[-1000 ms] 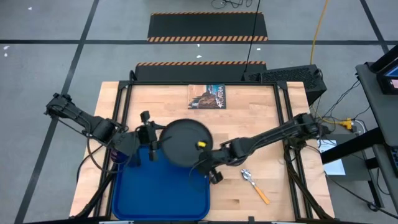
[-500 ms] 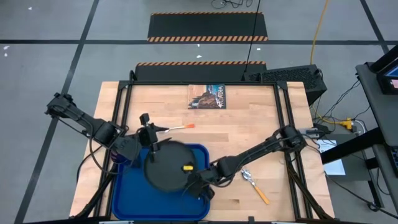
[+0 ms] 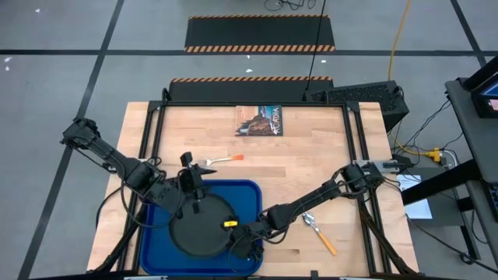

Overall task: Pick and place plate/cup/fork/spoon on tray
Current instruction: Put the black plate on the blue serving tray to the bottom right of the violet glass

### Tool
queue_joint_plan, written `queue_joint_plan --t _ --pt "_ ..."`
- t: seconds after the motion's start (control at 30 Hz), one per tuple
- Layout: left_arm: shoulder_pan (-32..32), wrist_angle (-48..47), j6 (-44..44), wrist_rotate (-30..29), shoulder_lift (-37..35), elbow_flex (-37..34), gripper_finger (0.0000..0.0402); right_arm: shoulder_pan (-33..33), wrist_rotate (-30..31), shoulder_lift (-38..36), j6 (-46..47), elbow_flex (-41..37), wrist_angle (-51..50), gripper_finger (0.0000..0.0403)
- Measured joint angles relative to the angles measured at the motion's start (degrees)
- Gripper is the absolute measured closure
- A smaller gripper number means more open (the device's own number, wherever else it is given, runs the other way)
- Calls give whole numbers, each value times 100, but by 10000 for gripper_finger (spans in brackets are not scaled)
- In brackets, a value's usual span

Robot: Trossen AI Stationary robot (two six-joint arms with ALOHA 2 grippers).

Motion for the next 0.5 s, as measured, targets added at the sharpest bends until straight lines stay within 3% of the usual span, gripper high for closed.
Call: queue_joint_plan --t 0.27,0.5 --pt "-121 151 -34 -3 32 0 229 23 -35 304 -278 -7 422 401" --pt "-161 160 11 -6 32 0 229 -43 -34 300 -302 -7 470 365"
